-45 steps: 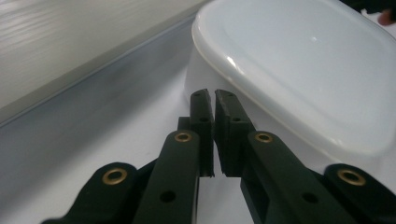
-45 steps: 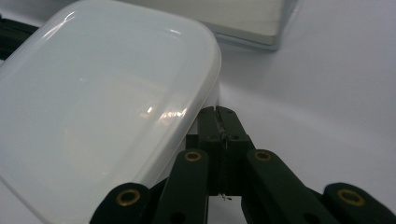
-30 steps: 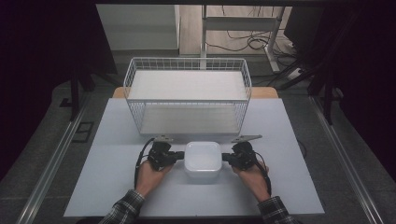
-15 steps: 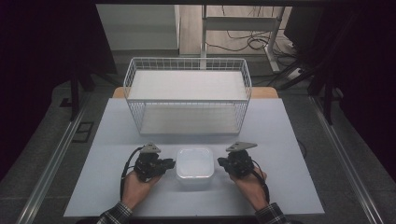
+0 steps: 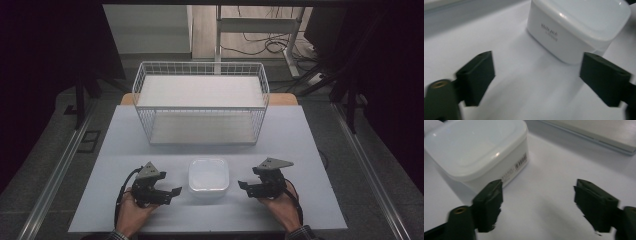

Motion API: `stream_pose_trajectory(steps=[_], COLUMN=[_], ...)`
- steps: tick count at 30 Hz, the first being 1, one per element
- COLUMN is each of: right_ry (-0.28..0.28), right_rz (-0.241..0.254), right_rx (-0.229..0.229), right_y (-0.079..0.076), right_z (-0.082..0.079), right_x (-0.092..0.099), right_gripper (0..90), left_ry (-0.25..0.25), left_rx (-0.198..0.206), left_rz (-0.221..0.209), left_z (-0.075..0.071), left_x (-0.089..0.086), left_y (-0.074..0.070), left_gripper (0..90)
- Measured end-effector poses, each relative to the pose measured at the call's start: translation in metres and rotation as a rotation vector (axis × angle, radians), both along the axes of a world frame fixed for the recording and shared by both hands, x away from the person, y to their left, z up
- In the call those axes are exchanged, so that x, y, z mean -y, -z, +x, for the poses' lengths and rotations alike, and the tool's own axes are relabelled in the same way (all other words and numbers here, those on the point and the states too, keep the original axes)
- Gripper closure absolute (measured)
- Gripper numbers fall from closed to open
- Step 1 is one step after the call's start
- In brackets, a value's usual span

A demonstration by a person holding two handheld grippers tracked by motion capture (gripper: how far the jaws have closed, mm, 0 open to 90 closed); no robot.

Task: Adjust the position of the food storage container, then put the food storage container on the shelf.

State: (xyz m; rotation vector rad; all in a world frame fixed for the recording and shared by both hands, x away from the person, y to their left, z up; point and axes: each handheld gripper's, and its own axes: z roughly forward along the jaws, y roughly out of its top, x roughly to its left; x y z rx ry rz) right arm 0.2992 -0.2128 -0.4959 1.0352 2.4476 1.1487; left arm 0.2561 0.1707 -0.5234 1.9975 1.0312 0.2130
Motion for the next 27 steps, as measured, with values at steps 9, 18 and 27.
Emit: stream_pose_trajectory(steps=[9, 18, 27], right_ry=[-0.013, -0.029, -0.030], right_rz=[-0.012, 0.015, 0.062], right_rx=[0.031, 0.045, 0.031], right_y=[0.003, 0.000, -0.016], right_z=[0.001, 0.004, 0.006], right_x=[-0.002, -0.004, -0.019], right_gripper=[4.4, 2.7, 0.5], left_ry=[0.008, 0.033, 0.070], left_rx=[0.030, 0.029, 0.013], left_rz=[0.032, 0.020, -0.043], left_z=[0.003, 0.005, 0.011], left_x=[0.000, 0.003, 0.010], left_y=[0.005, -0.003, -0.017], left_gripper=[3.6, 2.5, 2.1])
